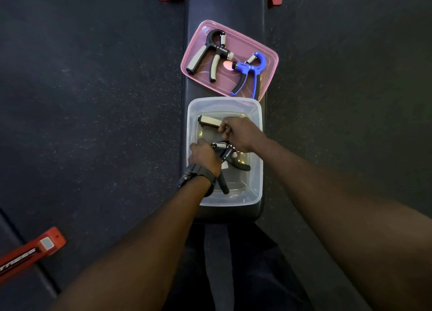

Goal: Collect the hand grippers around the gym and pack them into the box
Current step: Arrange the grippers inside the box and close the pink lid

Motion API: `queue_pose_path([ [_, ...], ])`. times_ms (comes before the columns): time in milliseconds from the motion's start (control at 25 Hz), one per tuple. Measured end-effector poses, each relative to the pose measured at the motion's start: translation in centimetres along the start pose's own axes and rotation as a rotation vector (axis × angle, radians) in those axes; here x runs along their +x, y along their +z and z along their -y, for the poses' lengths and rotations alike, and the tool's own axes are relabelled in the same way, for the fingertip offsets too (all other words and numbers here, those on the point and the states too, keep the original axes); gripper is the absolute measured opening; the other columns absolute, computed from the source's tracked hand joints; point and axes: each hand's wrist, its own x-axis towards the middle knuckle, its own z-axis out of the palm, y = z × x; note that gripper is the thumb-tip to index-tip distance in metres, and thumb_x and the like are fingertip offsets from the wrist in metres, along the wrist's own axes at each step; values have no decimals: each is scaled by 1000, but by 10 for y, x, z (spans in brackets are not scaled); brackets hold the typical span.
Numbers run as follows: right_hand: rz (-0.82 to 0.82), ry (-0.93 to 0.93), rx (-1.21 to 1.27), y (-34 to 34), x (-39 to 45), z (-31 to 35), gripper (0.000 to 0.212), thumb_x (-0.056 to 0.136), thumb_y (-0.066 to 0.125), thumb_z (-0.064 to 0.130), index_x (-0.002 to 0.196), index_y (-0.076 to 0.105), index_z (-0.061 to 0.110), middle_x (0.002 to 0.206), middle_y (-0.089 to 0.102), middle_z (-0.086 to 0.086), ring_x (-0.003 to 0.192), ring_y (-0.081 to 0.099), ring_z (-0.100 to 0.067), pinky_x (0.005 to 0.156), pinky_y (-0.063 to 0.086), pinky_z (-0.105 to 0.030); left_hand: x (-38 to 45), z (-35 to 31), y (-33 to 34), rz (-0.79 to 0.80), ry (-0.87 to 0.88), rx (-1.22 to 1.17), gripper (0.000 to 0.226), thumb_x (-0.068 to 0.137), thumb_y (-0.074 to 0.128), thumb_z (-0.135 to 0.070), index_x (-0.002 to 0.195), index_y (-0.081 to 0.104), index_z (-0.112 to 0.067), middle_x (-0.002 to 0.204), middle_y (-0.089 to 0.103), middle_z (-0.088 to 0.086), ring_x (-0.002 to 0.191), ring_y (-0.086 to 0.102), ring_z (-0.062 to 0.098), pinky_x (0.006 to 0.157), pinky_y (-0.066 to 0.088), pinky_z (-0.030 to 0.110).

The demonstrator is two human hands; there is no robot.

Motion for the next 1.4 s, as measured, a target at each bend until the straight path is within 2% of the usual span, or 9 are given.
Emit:
queue_pose_path([
  [160,-193,-75,-275,2,14,10,39,85,56,-4,120,60,11,118,65,-19,109,62,-37,87,52,-42,-14,8,2,5,42,51,39,90,59,-12,125,41,-12,118,51,19,93,57,37,70,39,38],
  [360,-103,-122,-547,8,31,7,41,91,63,14,130,50,5,121,60,-22,110,62,-42,84,50,-45,-32,29,13,18,44,66,51,88,53,-13,134,37,-28,102,55,18,100,60,45,74,42,40],
  [480,-71,-139,-590,12,39,5,48,92,64,25,134,47,9,123,61,-20,112,61,-40,83,49,-44,-30,32,8,52,15,192,46,88,58,-16,132,45,-19,112,59,17,106,61,42,82,50,44],
  [560,-80,-168,-653,14,45,5,48,91,64,18,135,46,9,121,60,-19,110,62,-41,78,48,-44,-23,29,2,115,46,390,45,87,62,-15,131,50,-10,119,55,15,111,60,39,84,52,44],
  [720,-166,-286,-775,15,43,4,47,91,57,4,136,45,7,117,61,-21,103,64,-44,69,45,-45,-21,20,-4,196,153,649,33,87,64,-9,119,60,-4,116,66,15,105,67,34,68,46,36],
  [880,-196,-324,-827,11,44,6,46,91,58,4,136,48,7,116,62,-21,102,65,-43,74,51,-48,-28,22,2,251,266,725,30,92,56,-6,122,56,1,120,65,18,110,65,36,78,51,40],
  [1200,-121,-260,-687,8,47,-8,44,91,62,12,133,52,7,121,62,-19,110,62,-41,84,51,-46,-24,25,6,253,321,769,39,96,49,-6,134,47,-1,129,50,20,116,59,41,86,51,44],
  [1320,-87,-260,-457,-11,36,-4,39,91,65,27,127,61,13,126,65,-13,118,59,-33,93,48,-40,-22,17,-5,160,379,619,32,92,55,-15,123,58,-10,110,62,14,96,65,35,68,48,37],
  [1400,-131,-295,-219,-33,22,5,32,90,66,31,117,70,13,116,72,-7,109,65,-24,91,48,-33,-17,5,-27,-9,359,374,27,91,53,-28,113,66,-17,96,65,10,83,64,34,65,47,34],
])
